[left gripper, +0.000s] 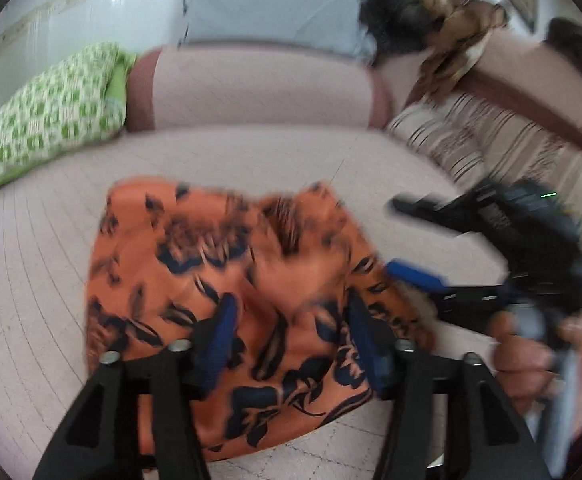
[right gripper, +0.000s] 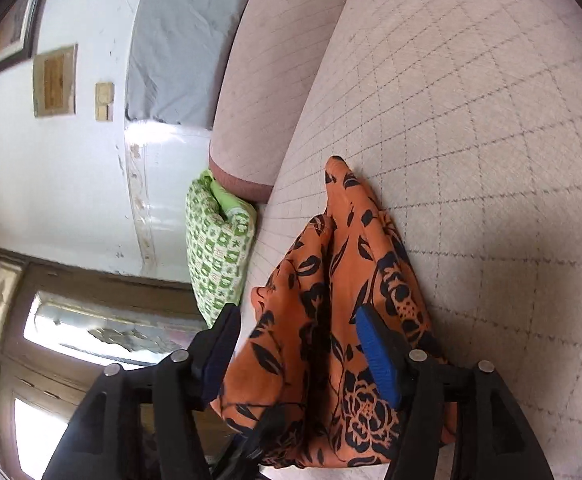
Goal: Fold small clothes
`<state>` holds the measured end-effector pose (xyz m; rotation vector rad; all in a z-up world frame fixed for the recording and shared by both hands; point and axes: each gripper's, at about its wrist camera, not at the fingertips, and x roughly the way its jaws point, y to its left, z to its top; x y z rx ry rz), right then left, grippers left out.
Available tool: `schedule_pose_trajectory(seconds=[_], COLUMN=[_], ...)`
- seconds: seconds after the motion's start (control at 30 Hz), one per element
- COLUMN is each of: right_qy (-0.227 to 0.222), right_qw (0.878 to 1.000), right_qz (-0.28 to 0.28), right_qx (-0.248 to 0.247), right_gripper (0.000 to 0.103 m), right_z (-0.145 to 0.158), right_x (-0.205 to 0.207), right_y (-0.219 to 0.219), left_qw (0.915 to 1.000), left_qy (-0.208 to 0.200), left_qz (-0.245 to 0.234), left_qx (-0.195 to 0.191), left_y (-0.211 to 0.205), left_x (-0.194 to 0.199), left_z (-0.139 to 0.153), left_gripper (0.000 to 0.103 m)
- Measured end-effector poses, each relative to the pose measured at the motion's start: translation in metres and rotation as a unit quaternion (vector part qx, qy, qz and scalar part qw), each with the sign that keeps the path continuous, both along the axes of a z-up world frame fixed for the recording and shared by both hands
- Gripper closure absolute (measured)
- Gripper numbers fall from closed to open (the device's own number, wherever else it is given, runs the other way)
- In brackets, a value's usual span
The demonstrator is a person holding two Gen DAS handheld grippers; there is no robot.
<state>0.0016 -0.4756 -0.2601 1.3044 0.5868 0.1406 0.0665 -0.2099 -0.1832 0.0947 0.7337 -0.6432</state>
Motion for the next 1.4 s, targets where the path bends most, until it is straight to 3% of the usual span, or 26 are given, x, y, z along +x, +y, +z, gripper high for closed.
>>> schedule_pose_trajectory(seconds=[0.1,0.2,0.43,0.5,0.6,0.7,0.77,0.8,0.83,0.87,0.93,1.03,1.13,1.23,1.27,1.37,1.4], right_qy=[-0.003,-0.003,0.041,0.046,0.063,0.097,0.121,0.125,0.128,0.123,0.097,0.043,0.027,0.051,0.085,0.141,0.142], right_qw=[1.000,0.999,0.991,0.985,0.970,0.955,0.938,0.926,0.913,0.908,0.910,0.916,0.920,0.925,0.922,0.920,0.923], right_qz=[0.015,0.035,0.087,0.094,0.101,0.132,0.142,0.151,0.158,0.157,0.143,0.106,0.065,0.052,0.055,0.046,0.045], right_qx=[-0.004,-0.020,-0.096,-0.138,-0.210,-0.246,-0.291,-0.322,-0.355,-0.369,-0.377,-0.385,-0.386,-0.373,-0.373,-0.362,-0.354], right_gripper=[0.039,0.039,0.035,0.028,0.027,0.027,0.038,0.068,0.072,0.076,0.081,0.082,0.081,0.078,0.077,0.062,0.049], right_z=[0.003,0.008,0.014,0.022,0.033,0.027,0.021,0.021,0.022,0.025,0.036,0.058,0.062,0.045,0.031,0.011,0.011], right_x=[0.012,0.028,0.077,0.087,0.104,0.128,0.140,0.145,0.147,0.148,0.141,0.119,0.106,0.108,0.112,0.114,0.113], right_y=[0.006,0.017,0.054,0.065,0.084,0.106,0.121,0.131,0.139,0.144,0.144,0.129,0.106,0.077,0.068,0.054,0.052], left_qw=[0.9971,0.9956,0.9920,0.9925,0.9948,0.9974,0.9976,0.9977,0.9978,0.9979,0.9982,0.9980,0.9980,0.9975,0.9972,0.9957,0.9943], left_qy=[-0.074,-0.093,0.009,0.038,0.034,0.052,0.064,0.063,0.064,0.063,0.054,0.048,0.056,0.068,0.069,0.090,0.104], left_qz=[-0.008,0.013,0.120,0.112,0.090,0.044,0.021,0.019,0.015,0.014,0.022,0.025,0.004,-0.023,-0.027,-0.024,-0.020], left_qx=[-0.013,0.004,0.040,0.029,0.033,0.023,0.017,0.014,0.010,0.004,-0.008,-0.032,-0.028,-0.003,0.006,0.000,-0.009], left_y=[0.025,0.048,0.105,0.106,0.103,0.099,0.100,0.103,0.106,0.108,0.113,0.114,0.098,0.074,0.068,0.063,0.065], left_x=[-0.011,0.004,0.060,0.066,0.064,0.061,0.059,0.058,0.058,0.059,0.060,0.060,0.058,0.054,0.054,0.060,0.064], left_z=[0.026,0.025,-0.038,-0.044,-0.045,-0.050,-0.051,-0.050,-0.049,-0.046,-0.041,-0.035,-0.041,-0.053,-0.057,-0.061,-0.062], left_gripper=[0.025,0.025,0.025,0.025,0.025,0.025,0.025,0.025,0.025,0.025,0.025,0.025,0.025,0.025,0.025,0.022,0.021])
